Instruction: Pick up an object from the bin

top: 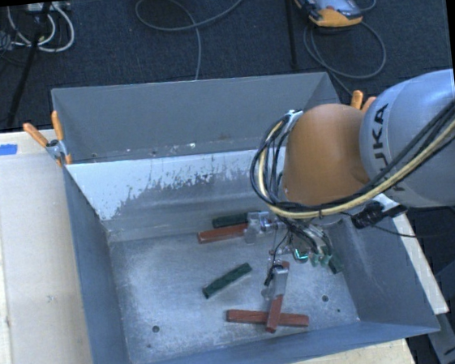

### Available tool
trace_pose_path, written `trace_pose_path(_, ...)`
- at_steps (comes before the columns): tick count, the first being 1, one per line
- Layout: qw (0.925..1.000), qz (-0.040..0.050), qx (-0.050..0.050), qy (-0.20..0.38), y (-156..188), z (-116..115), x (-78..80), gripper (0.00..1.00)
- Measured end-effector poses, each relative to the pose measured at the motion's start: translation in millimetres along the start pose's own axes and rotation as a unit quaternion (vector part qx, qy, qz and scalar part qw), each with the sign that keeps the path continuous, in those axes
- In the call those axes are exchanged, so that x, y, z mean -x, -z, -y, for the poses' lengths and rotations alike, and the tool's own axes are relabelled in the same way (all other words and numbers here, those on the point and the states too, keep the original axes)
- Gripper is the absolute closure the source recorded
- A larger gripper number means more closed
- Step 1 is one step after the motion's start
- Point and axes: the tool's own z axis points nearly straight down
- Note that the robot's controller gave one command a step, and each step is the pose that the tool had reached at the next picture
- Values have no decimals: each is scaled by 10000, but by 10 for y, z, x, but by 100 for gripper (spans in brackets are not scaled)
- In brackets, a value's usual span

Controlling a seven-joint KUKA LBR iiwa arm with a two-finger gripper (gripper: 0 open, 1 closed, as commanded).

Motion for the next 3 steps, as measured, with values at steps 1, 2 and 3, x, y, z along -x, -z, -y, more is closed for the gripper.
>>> trace_pose_path(1,10000,2,0,41,-921,-307,32,0)
trace_pose_path(2,10000,49,-1,18,-853,-294,64,100)
trace_pose_path(3,9830,77,-7,1835,-21,-535,400,100)
